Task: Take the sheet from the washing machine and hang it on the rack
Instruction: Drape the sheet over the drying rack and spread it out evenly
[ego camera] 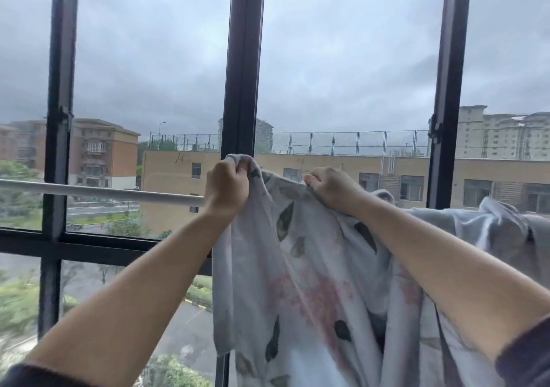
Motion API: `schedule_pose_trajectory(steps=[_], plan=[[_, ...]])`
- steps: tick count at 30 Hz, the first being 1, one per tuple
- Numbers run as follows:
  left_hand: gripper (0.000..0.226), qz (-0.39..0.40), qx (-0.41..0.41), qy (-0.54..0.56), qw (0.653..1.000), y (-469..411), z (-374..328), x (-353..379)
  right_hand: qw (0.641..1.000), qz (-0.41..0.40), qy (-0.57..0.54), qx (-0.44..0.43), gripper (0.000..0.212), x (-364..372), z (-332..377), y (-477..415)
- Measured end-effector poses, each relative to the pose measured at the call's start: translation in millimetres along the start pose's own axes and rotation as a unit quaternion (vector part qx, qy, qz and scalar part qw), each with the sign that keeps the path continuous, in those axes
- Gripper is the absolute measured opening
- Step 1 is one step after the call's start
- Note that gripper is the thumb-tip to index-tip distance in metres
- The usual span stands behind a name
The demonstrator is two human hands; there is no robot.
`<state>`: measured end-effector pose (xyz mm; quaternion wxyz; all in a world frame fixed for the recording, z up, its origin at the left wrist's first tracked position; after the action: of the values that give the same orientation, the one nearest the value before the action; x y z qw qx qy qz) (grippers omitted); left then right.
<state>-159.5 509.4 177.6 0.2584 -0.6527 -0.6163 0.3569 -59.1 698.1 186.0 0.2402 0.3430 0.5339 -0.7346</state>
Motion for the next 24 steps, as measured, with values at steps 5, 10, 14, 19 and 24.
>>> schedule_pose_trajectory(steps=[5, 10, 14, 19, 24], plan=[[0.024, 0.178, -0.085, -0.164, 0.966, -45.6, 39.5, 37.3, 0.994, -0.064, 0.047, -0.079, 0.038, -17.2, 14.0, 35.2], [0.044, 0.386, -0.142, -0.420, 0.809, -69.6, 105.3, 76.1, 0.985, -0.024, 0.153, -0.073, 0.035, -12.8, 3.9, 58.4], [0.037, 0.425, -0.136, -0.430, 0.785, -47.0, 81.2, 71.0, 0.993, -0.088, 0.072, -0.041, 0.034, -32.2, 3.6, 41.5], [0.029, 0.184, -0.107, -0.291, 0.933, -40.5, 50.4, 46.3, 0.984, -0.160, 0.058, 0.043, 0.029, -56.2, -17.4, -14.1], [0.034, 0.105, 0.136, -0.177, 0.969, -18.3, 29.0, 34.0, 0.973, 0.154, 0.111, 0.133, 0.032, 17.9, -62.6, -25.6]])
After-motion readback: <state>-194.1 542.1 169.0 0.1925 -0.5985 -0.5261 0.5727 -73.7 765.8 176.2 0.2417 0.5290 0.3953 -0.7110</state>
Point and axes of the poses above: each hand's wrist, its own y-axis away from the middle knuckle, its own x-axis out of the palm, z = x × y, the point moved 6 cm from there along -y, towards the middle knuckle
